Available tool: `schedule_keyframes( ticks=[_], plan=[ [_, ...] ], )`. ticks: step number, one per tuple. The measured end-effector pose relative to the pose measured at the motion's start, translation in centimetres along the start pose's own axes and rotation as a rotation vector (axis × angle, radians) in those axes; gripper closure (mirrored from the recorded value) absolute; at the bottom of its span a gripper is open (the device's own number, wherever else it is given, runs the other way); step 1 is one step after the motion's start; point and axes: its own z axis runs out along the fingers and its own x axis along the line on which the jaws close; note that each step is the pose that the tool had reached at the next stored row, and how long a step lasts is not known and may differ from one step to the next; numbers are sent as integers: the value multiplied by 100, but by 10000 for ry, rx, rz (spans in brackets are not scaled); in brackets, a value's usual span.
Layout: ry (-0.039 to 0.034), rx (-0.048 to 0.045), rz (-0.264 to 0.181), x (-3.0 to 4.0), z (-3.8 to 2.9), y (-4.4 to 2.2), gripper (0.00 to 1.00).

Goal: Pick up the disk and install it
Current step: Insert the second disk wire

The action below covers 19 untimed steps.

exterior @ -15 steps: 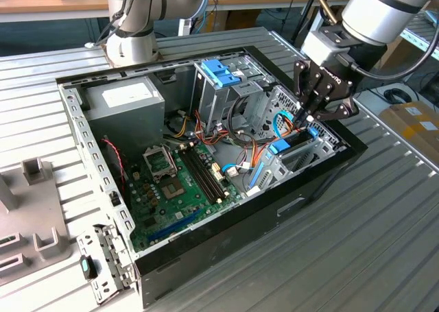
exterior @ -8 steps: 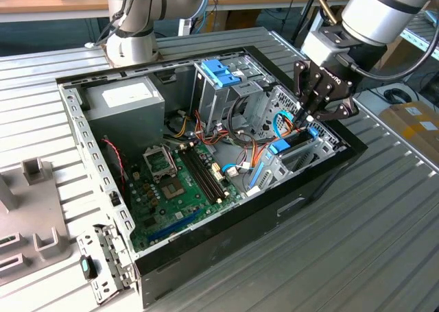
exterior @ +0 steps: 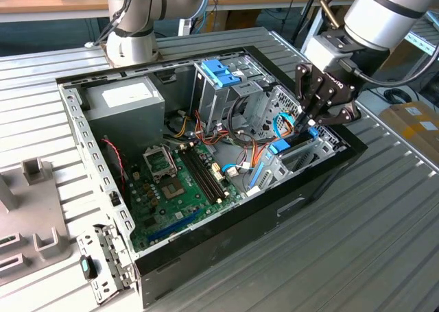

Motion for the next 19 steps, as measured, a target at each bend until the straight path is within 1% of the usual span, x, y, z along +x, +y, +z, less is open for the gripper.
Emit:
schedule_keyframes(
  ticks=[3,7,12,19],
  plan=[
    [-20,0,-2,1,15,0,84],
    [-18,-1,-14,2,34,-1,84],
    [-11,-9,-195,3,46,-2,84],
    [-12,-10,-199,3,64,-23,84]
  ],
)
